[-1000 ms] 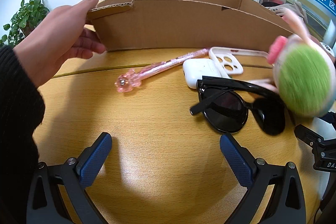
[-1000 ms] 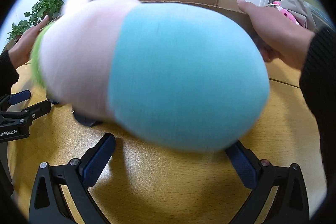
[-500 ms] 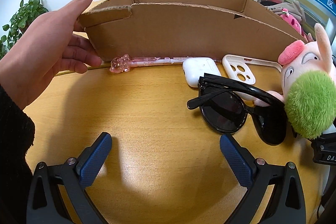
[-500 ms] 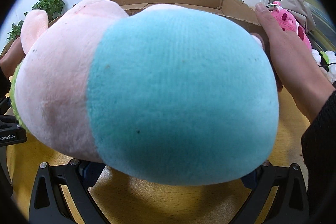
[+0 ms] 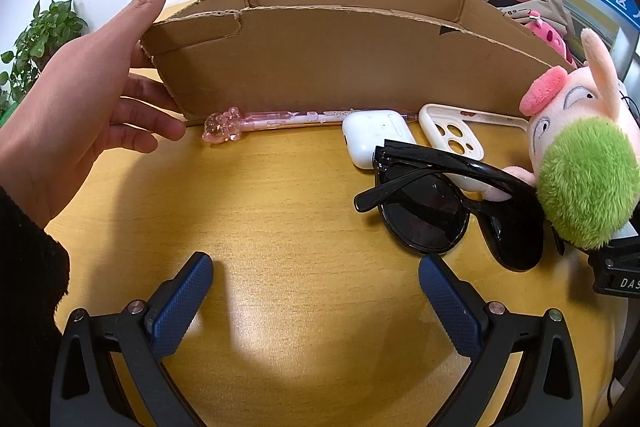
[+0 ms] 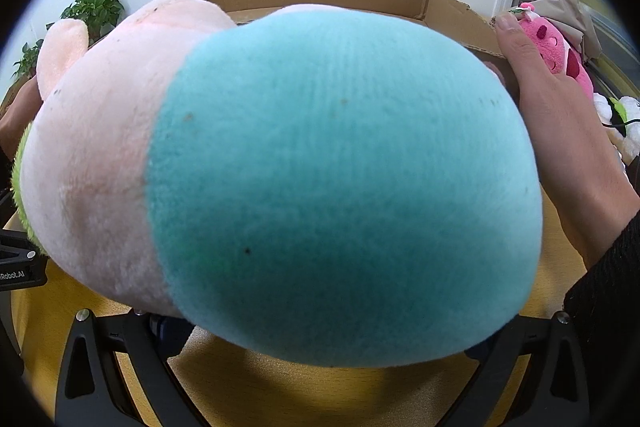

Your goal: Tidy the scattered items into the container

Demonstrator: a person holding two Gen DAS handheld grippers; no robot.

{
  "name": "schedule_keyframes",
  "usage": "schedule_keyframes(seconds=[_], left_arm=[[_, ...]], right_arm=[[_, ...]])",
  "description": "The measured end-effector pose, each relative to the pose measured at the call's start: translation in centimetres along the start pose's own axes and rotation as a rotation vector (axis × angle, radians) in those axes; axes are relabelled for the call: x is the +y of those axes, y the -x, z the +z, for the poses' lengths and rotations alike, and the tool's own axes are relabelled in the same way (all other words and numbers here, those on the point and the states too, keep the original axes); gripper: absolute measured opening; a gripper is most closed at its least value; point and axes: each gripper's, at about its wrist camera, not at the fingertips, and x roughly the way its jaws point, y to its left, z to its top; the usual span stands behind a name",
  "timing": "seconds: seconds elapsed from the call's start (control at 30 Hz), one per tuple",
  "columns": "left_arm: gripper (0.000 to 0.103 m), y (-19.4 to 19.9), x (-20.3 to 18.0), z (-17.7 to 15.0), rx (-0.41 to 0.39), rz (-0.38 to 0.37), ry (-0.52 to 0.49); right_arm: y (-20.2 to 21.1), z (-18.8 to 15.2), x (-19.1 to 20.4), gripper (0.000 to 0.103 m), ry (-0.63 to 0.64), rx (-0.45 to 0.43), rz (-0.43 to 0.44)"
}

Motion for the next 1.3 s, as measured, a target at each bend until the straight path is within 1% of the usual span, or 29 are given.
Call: schedule_keyframes(seconds=[1.2, 1.3], left_arm=[[0.103, -0.4, -1.1, 0.5, 0.000, 0.011, 0.009], [0.103, -0.4, -1.1, 0.5, 0.000, 0.016, 0.017]], right_arm=[[0.3, -0.3, 0.2, 0.103, -0.006, 0.000, -0.007], [0.3, -0.8, 0.5, 0.103, -0.009, 0.000, -0.011]])
